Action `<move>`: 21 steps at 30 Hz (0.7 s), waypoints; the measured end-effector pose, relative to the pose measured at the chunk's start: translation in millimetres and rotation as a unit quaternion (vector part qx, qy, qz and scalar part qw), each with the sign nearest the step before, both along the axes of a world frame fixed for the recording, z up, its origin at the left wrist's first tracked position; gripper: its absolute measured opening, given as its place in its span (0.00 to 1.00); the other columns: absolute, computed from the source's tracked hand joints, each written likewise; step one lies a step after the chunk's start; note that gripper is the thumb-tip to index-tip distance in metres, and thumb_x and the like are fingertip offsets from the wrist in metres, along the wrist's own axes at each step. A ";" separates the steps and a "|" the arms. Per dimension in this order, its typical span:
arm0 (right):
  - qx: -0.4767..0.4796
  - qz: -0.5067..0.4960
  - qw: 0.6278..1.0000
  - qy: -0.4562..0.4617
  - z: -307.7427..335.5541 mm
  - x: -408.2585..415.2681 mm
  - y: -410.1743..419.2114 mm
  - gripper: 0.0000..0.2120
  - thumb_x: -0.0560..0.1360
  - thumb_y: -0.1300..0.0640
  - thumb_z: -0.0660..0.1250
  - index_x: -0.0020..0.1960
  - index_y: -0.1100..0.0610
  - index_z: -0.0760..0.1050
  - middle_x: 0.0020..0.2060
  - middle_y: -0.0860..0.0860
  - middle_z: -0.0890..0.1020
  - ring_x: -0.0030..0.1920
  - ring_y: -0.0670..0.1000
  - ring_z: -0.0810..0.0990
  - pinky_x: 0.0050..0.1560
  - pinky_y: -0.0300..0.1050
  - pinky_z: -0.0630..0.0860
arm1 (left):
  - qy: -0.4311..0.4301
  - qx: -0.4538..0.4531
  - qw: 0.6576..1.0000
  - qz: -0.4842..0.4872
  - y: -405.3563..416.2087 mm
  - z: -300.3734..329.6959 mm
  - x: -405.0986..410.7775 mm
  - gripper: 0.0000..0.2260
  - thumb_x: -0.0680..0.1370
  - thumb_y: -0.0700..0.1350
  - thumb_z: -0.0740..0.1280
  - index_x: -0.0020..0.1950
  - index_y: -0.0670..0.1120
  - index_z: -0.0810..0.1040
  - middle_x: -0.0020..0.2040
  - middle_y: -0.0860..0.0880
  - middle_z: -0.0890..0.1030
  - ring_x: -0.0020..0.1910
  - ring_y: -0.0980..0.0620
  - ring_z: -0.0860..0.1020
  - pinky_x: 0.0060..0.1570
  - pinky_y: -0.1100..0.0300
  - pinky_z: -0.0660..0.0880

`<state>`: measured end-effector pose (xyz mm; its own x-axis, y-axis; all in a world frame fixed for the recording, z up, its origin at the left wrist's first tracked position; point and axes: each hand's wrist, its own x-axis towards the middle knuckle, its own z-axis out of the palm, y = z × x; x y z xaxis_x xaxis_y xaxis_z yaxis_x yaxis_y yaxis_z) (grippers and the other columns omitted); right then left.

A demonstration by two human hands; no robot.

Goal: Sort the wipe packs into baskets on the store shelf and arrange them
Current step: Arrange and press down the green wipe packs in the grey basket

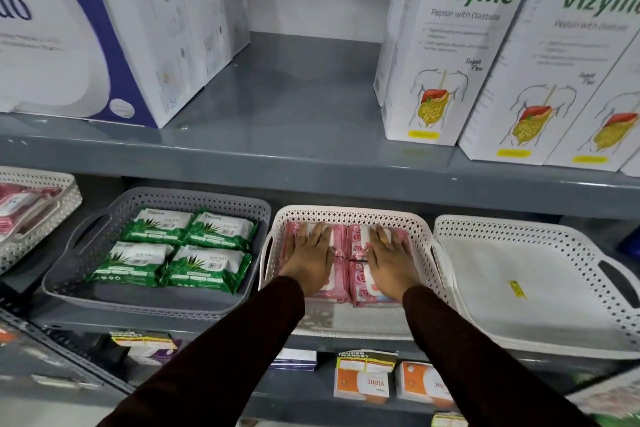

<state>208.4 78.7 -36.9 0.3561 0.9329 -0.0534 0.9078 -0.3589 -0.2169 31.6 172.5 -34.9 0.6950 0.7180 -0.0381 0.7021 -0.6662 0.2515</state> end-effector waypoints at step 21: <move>0.083 0.111 0.985 0.107 37.9 -276.8 135.0 0.25 0.83 0.51 0.51 0.78 0.59 0.57 0.79 0.59 0.56 0.79 0.58 0.50 0.78 0.56 0.46 | -0.019 0.043 0.995 0.092 135.9 24.3 -285.8 0.39 0.73 0.61 0.37 0.79 0.43 0.56 0.80 0.45 0.51 0.78 0.42 0.45 0.76 0.48 0.44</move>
<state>-68.4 213.6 1.0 0.1402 0.9886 0.0548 0.8868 -0.1007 -0.4511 -254.2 308.4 -10.7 0.5505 0.8332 0.0526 0.8059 -0.5468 0.2268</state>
